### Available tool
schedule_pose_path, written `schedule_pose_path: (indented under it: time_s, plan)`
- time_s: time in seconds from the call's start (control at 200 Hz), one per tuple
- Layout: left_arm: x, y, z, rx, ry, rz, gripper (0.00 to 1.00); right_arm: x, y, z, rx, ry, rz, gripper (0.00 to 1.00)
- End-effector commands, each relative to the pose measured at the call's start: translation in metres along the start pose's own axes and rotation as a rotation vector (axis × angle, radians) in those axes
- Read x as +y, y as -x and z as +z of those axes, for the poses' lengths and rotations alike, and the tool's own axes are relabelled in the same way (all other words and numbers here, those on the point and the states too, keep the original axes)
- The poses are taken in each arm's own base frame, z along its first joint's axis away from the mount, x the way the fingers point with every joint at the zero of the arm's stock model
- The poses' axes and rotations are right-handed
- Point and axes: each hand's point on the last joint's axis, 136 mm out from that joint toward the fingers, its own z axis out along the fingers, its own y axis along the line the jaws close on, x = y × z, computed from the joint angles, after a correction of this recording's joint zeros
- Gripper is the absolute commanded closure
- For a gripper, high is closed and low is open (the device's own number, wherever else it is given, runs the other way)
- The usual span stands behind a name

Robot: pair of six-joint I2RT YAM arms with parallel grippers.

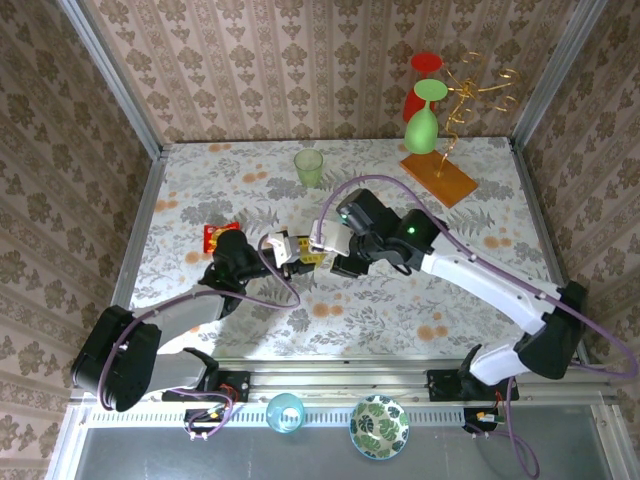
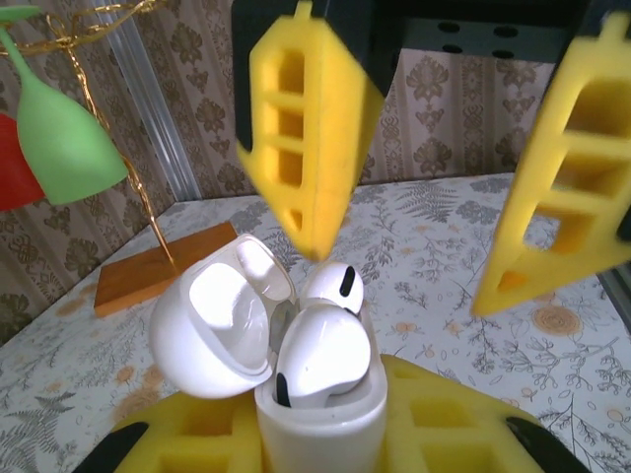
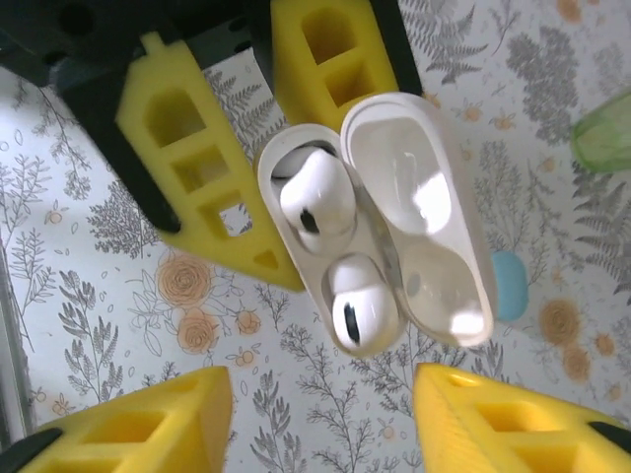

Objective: Insert the wireless bluetooth earbuds into the charging case

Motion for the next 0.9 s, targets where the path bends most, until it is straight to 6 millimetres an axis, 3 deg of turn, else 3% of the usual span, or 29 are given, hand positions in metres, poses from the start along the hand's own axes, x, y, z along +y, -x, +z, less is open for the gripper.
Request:
schedule_pose_path:
  time_s: [0.0,0.19,0.34,0.385,0.565,0.895]
  plan:
    - [-0.001,0.01,-0.004,-0.056,-0.005,0.005,0.93,-0.003,0.019,-0.031,-0.178,0.026,0.098,0.43]
    - [-0.004,0.016,-0.003,-0.101,-0.037,-0.006,0.93,-0.034,0.036,-0.051,-0.397,0.152,0.461,0.33]
    - [-0.009,0.02,-0.003,-0.126,-0.067,-0.016,0.93,-0.048,0.034,-0.039,-0.322,0.219,0.653,0.28]
    - [-0.009,0.02,-0.003,-0.13,-0.067,-0.018,0.93,-0.048,0.03,-0.025,-0.253,0.251,0.7,0.26]
    - [-0.01,0.022,-0.002,-0.138,-0.074,-0.017,0.93,-0.052,0.017,-0.006,-0.106,0.285,0.82,0.24]
    - [-0.009,0.023,-0.001,-0.144,-0.07,-0.013,0.93,-0.051,0.01,0.005,-0.046,0.3,0.843,0.24]
